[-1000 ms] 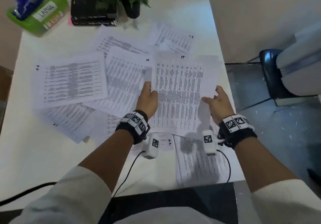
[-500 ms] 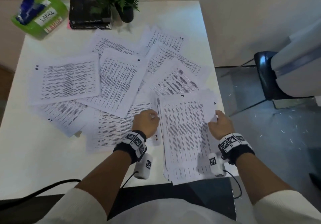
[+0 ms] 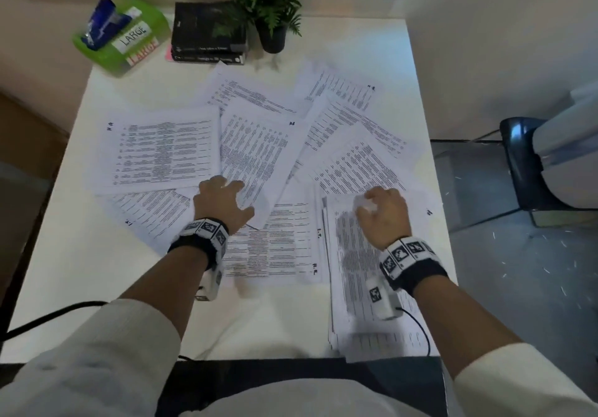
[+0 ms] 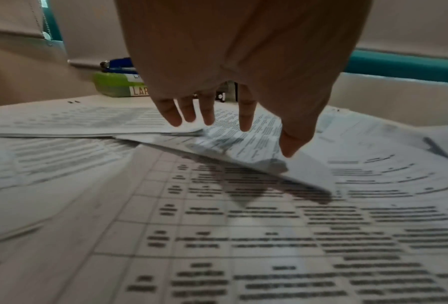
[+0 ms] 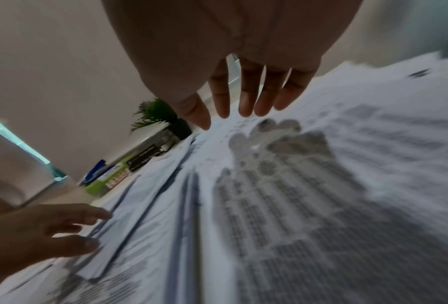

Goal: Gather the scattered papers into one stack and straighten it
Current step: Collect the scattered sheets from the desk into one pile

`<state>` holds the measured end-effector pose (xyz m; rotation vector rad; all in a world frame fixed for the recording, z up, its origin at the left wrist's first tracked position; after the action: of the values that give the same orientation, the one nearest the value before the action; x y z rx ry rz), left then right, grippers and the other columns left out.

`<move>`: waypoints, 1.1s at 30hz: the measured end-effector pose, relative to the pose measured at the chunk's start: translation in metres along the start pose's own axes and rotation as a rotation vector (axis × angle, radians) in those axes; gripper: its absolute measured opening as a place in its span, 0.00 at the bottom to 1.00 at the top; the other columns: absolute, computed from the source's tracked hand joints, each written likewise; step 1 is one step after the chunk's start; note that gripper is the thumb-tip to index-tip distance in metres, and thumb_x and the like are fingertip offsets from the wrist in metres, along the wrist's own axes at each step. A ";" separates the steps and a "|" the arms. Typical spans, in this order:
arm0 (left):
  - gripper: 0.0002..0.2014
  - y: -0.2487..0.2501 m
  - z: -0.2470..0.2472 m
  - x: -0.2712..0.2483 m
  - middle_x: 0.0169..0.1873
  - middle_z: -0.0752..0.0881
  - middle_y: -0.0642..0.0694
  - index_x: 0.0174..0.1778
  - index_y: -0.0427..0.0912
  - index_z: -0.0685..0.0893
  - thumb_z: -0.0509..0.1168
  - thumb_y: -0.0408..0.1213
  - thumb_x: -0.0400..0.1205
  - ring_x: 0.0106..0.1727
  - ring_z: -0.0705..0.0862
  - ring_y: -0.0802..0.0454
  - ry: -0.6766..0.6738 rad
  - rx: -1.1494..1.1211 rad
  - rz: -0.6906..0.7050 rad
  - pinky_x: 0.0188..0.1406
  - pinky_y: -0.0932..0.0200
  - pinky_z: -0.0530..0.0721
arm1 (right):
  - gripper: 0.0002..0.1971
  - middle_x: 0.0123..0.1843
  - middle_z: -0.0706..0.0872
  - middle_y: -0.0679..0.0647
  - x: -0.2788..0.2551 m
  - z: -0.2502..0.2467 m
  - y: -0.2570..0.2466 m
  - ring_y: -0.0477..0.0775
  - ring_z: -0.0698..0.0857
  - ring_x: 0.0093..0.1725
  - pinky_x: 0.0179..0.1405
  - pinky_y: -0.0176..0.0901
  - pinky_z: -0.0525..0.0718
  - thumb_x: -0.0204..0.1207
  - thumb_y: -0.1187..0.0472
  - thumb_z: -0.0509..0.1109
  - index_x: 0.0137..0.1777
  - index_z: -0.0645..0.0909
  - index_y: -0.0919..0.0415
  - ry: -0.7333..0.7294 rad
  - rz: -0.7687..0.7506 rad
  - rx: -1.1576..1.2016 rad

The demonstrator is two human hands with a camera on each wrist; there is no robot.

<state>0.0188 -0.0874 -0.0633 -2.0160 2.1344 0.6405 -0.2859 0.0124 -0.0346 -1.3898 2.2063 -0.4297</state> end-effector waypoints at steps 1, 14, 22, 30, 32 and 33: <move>0.33 -0.007 -0.001 0.002 0.79 0.65 0.37 0.75 0.54 0.76 0.73 0.57 0.72 0.80 0.60 0.35 0.001 0.050 -0.011 0.75 0.36 0.65 | 0.13 0.58 0.80 0.60 0.004 0.007 -0.015 0.60 0.78 0.59 0.53 0.44 0.74 0.78 0.57 0.70 0.60 0.81 0.60 -0.038 -0.035 0.025; 0.44 -0.087 -0.034 0.074 0.82 0.61 0.32 0.84 0.54 0.57 0.70 0.61 0.76 0.79 0.65 0.29 -0.098 0.172 -0.006 0.74 0.34 0.69 | 0.32 0.70 0.73 0.62 0.025 0.108 -0.151 0.64 0.79 0.66 0.60 0.49 0.78 0.79 0.49 0.69 0.80 0.62 0.57 -0.325 0.056 -0.038; 0.36 -0.095 -0.039 0.082 0.71 0.74 0.32 0.81 0.51 0.60 0.64 0.61 0.80 0.69 0.75 0.31 -0.080 0.289 0.138 0.65 0.37 0.76 | 0.38 0.74 0.77 0.62 0.058 0.114 -0.165 0.62 0.81 0.65 0.53 0.44 0.79 0.78 0.49 0.73 0.81 0.59 0.62 -0.169 0.452 0.313; 0.35 -0.102 -0.036 0.073 0.81 0.63 0.36 0.80 0.54 0.64 0.62 0.63 0.79 0.79 0.63 0.33 -0.115 0.178 0.087 0.72 0.33 0.68 | 0.31 0.77 0.77 0.59 0.085 0.119 -0.171 0.64 0.81 0.71 0.70 0.58 0.81 0.77 0.58 0.71 0.79 0.71 0.64 -0.090 0.529 0.497; 0.34 -0.097 -0.038 0.071 0.82 0.61 0.37 0.80 0.54 0.66 0.61 0.63 0.80 0.80 0.61 0.33 -0.115 0.137 0.065 0.74 0.33 0.65 | 0.24 0.72 0.82 0.59 0.085 0.104 -0.166 0.65 0.83 0.67 0.66 0.62 0.84 0.78 0.60 0.69 0.74 0.76 0.62 -0.016 0.497 0.490; 0.33 -0.093 -0.039 0.070 0.82 0.60 0.37 0.80 0.54 0.66 0.61 0.62 0.80 0.81 0.59 0.33 -0.106 0.108 0.061 0.76 0.33 0.63 | 0.22 0.69 0.84 0.59 0.084 0.092 -0.162 0.64 0.85 0.64 0.64 0.60 0.85 0.79 0.61 0.69 0.73 0.77 0.62 0.031 0.484 0.496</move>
<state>0.1106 -0.1682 -0.0739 -1.8267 2.1283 0.6115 -0.1433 -0.1334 -0.0492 -0.5740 2.1621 -0.7497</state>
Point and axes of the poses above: each hand's wrist, its own x-axis towards the middle knuckle, its own z-axis out of the palm, y = z × x, the point moved 2 cm from there along x, towards the middle knuckle
